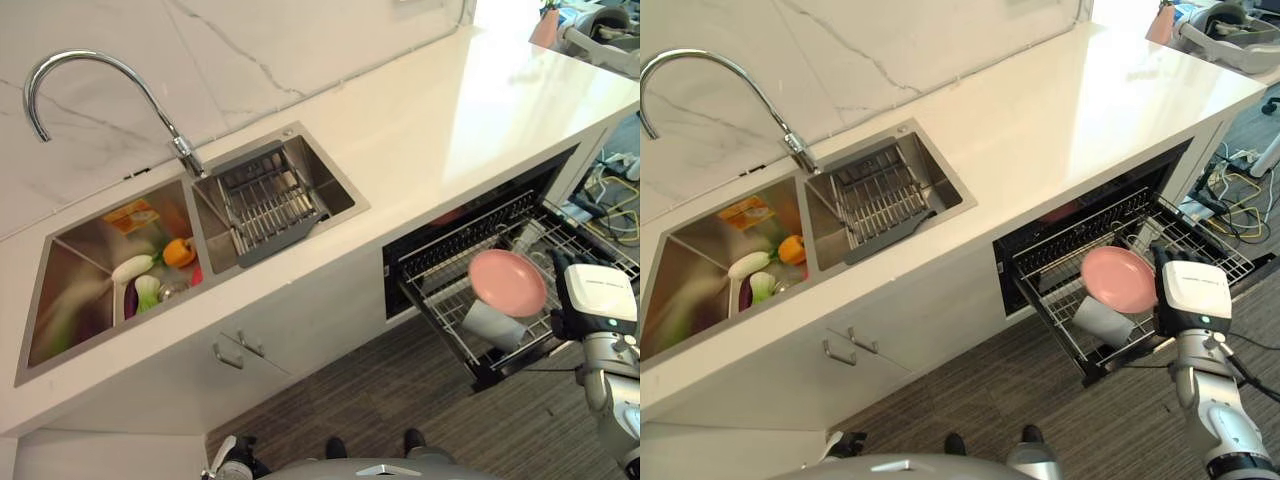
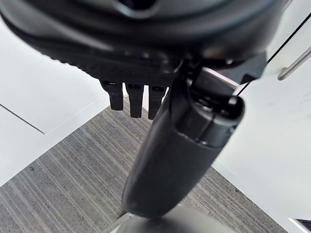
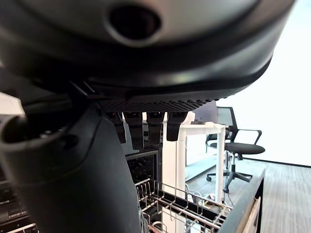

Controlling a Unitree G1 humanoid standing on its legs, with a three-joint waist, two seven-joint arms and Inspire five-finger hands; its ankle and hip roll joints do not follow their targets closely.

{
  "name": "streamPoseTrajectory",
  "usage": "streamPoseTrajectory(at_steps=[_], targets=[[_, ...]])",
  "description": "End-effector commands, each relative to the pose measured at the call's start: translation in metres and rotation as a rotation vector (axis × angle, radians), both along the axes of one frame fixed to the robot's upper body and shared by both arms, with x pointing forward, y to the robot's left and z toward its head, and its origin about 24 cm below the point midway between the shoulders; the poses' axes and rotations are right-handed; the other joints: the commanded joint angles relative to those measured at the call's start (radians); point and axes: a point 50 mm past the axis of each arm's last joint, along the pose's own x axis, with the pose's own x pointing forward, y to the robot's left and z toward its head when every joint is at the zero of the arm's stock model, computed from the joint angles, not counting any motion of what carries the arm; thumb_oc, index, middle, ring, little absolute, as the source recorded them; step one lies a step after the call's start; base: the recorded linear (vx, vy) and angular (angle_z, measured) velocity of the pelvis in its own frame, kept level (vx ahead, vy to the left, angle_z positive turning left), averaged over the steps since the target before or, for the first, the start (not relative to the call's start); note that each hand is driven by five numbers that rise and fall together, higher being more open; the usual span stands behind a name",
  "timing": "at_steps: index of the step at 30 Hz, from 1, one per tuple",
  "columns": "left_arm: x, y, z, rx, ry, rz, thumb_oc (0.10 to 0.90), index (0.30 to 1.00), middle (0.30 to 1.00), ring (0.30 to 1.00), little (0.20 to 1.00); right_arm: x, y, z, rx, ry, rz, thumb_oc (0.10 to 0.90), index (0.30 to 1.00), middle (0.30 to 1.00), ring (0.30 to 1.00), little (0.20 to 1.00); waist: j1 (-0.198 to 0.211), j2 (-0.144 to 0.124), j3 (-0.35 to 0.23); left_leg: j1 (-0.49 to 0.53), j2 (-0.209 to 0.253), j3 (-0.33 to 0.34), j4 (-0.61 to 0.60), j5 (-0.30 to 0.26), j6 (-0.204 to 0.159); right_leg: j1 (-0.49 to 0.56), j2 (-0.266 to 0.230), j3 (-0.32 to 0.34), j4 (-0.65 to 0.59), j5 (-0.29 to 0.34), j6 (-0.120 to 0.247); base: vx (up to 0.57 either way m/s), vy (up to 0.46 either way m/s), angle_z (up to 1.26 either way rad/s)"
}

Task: Place the dishes in the dishwasher.

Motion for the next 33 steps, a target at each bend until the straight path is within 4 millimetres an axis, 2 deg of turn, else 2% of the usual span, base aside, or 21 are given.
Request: streamPoseTrajectory(at_steps=[1,3,5,7,8,9,10,11,12,14,15,16,17,19,23,25,27,28,31,33], targets=[[0.03,0.02,0.009,0.087,-0.067,-0.054,0.8,0.9,0.9,0.9,0.9,0.022,0.006,0.073,-0.015,-0.451,0.035,0.8,0.9,0.9,0.9,0.9,0.036,-0.121,-0.006,0.016,-0.011,0.043,0.003,-0.047,-0.049,0.041,-0.027,-0.001,0.015,-0.081,0.072,0.0,0.0,0.0],[0.031,0.02,0.009,0.093,-0.068,-0.048,0.8,0.9,0.9,0.9,0.9,0.017,0.004,0.072,0.059,-0.521,0.005,0.8,0.9,0.9,0.9,0.9,0.031,-0.122,-0.007,0.019,-0.009,0.047,0.003,-0.048,-0.049,0.04,-0.026,0.002,0.015,-0.08,0.072,0.0,-0.001,-0.04],[0.032,0.019,0.009,0.102,-0.073,-0.037,0.8,0.9,0.9,0.9,0.9,0.006,-0.001,0.064,0.187,-0.595,-0.06,0.8,0.9,0.9,0.9,0.9,0.022,-0.123,-0.01,0.018,-0.007,0.051,0.003,-0.048,-0.049,0.038,-0.023,0.007,0.015,-0.078,0.071,0.0,0.002,-0.04],[0.034,0.018,0.01,0.105,-0.078,-0.024,0.8,0.9,0.9,0.9,0.9,-0.008,-0.009,0.045,0.323,-0.637,-0.165,0.8,0.9,0.9,0.9,0.9,0.011,-0.124,-0.011,0.02,-0.006,0.056,0.003,-0.049,-0.048,0.038,-0.021,0.011,0.016,-0.078,0.069,0.0,0.0,0.0],[0.033,0.016,0.009,0.102,-0.075,-0.01,0.8,0.9,0.9,0.9,0.9,-0.022,-0.017,0.027,0.441,-0.662,-0.278,0.8,0.9,0.9,0.9,0.9,-0.003,-0.123,-0.014,0.023,-0.005,0.06,0.003,-0.052,-0.048,0.038,-0.02,0.013,0.016,-0.078,0.068,0.0,0.0,0.0],[0.033,0.016,0.009,0.102,-0.075,-0.01,0.8,0.9,0.9,0.9,0.9,-0.022,-0.017,0.027,0.441,-0.662,-0.278,0.8,0.9,0.9,0.9,0.9,-0.003,-0.123,-0.014,0.023,-0.005,0.06,0.003,-0.052,-0.048,0.038,-0.02,0.013,0.016,-0.078,0.068,0.0,0.0,0.0],[0.033,0.014,0.009,0.098,-0.073,-0.009,0.8,0.9,0.9,0.9,0.9,-0.028,-0.019,0.02,0.523,-0.713,-0.334,0.8,0.9,0.9,0.9,0.9,-0.009,-0.121,-0.013,0.02,-0.004,0.063,0.003,-0.042,-0.047,0.035,-0.02,0.012,0.017,-0.069,0.067,0.0,0.0,0.0],[0.032,0.014,0.009,0.098,-0.074,0.0,0.8,0.9,0.9,0.9,0.9,-0.036,-0.021,0.011,0.583,-0.755,-0.399,0.8,0.9,0.9,0.9,0.9,-0.015,-0.118,-0.016,0.026,-0.004,0.062,0.003,-0.056,-0.047,0.04,-0.022,0.013,0.017,-0.08,0.067,0.02,0.016,-0.06],[0.032,0.014,0.009,0.097,-0.076,0.006,0.8,0.9,0.9,0.9,0.9,-0.046,-0.025,0.001,0.603,-0.749,-0.46,0.8,0.9,0.9,0.9,0.9,-0.02,-0.116,-0.017,0.028,-0.004,0.063,0.003,-0.058,-0.047,0.041,-0.024,0.013,0.019,-0.081,0.067,0.05,0.013,-0.06],[0.031,0.014,0.009,0.099,-0.075,0.013,0.8,0.9,0.9,0.9,0.9,-0.05,-0.026,-0.005,0.623,-0.757,-0.487,0.8,0.9,0.9,0.9,0.9,-0.023,-0.114,-0.015,0.025,-0.003,0.064,0.003,-0.046,-0.047,0.037,-0.024,0.011,0.022,-0.072,0.065,-0.03,0.005,-0.07],[0.029,0.017,0.008,0.104,-0.075,0.046,0.8,0.9,0.9,0.9,0.9,-0.058,-0.024,-0.02,0.687,-0.771,-0.551,0.4,0.3,0.3,0.3,0.3,-0.031,-0.11,-0.014,0.023,-0.002,0.064,0.003,-0.046,-0.049,0.034,-0.026,0.012,0.026,-0.07,0.063,-0.04,0.008,-0.07],[0.029,0.017,0.008,0.107,-0.073,0.047,0.8,0.9,0.9,0.9,0.9,-0.059,-0.023,-0.025,0.72,-0.768,-0.568,0.4,0.3,0.3,0.3,0.3,-0.034,-0.109,-0.013,0.023,-0.002,0.064,0.003,-0.045,-0.05,0.034,-0.027,0.011,0.027,-0.07,0.062,0.0,0.0,0.0],[0.028,0.019,0.008,0.113,-0.065,0.051,0.8,0.9,0.9,0.9,0.9,-0.065,-0.022,-0.039,0.761,-0.752,-0.638,0.4,0.3,0.3,0.3,0.3,-0.035,-0.105,-0.012,0.023,-0.001,0.063,0.003,-0.045,-0.051,0.034,-0.027,0.01,0.03,-0.071,0.06,0.0,0.0,0.0],[0.027,0.02,0.008,0.121,-0.065,0.053,0.8,0.9,0.9,0.9,0.9,-0.069,-0.022,-0.045,0.746,-0.731,-0.673,0.4,0.3,0.3,0.3,0.3,-0.035,-0.103,-0.01,0.026,-0.002,0.061,0.003,-0.045,-0.052,0.037,-0.027,0.005,0.03,-0.074,0.06,0.0,0.0,0.0],[0.026,0.026,0.01,0.131,-0.075,0.071,0.8,0.9,0.9,0.9,0.9,-0.061,-0.023,-0.063,0.745,-0.611,-0.724,0.4,0.3,0.3,0.3,0.3,-0.012,-0.097,-0.01,0.031,-0.004,0.047,0.003,-0.051,-0.058,0.054,-0.032,-0.015,0.03,-0.086,0.059,-0.01,-0.009,0.07],[0.027,0.027,0.01,0.131,-0.083,0.072,0.8,0.9,0.9,0.9,0.9,-0.053,-0.023,-0.065,0.744,-0.591,-0.717,0.4,0.3,0.3,0.3,0.3,-0.007,-0.095,-0.008,0.031,-0.004,0.041,0.003,-0.049,-0.059,0.056,-0.034,-0.02,0.032,-0.088,0.058,0.0,-0.016,0.14],[0.03,0.029,0.011,0.122,-0.098,0.059,0.8,0.9,0.9,0.9,0.9,-0.03,-0.024,-0.066,0.703,-0.489,-0.688,0.4,0.3,0.3,0.3,0.3,0.03,-0.083,-0.007,0.023,-0.006,0.019,0.003,-0.039,-0.066,0.059,-0.037,-0.041,0.037,-0.093,0.056,-0.04,-0.031,0.11],[0.03,0.029,0.012,0.121,-0.1,0.062,0.8,0.9,0.9,0.9,0.9,-0.028,-0.024,-0.066,0.704,-0.49,-0.684,0.4,0.3,0.3,0.3,0.3,0.025,-0.082,-0.005,0.023,-0.006,0.017,0.003,-0.039,-0.066,0.059,-0.037,-0.043,0.038,-0.093,0.056,-0.04,-0.024,0.12],[0.03,0.028,0.011,0.1,-0.096,0.026,0.8,0.9,0.9,0.9,0.9,0.023,-0.015,-0.041,0.648,-0.412,-0.499,0.4,0.3,0.3,0.3,0.3,0.07,-0.058,-0.003,0.006,-0.012,-0.02,0.003,-0.018,-0.076,0.065,-0.043,-0.079,0.033,-0.094,0.053,-0.08,-0.043,0.35],[0.028,0.026,0.01,0.076,-0.091,0.004,0.8,0.9,0.9,0.9,0.9,0.048,-0.008,-0.028,0.666,-0.411,-0.435,0.4,0.3,0.3,0.3,0.3,0.092,-0.041,-0.003,-0.008,-0.017,-0.044,0.003,-0.002,-0.082,0.066,-0.048,-0.101,0.029,-0.092,0.051,-0.08,-0.032,0.52]])
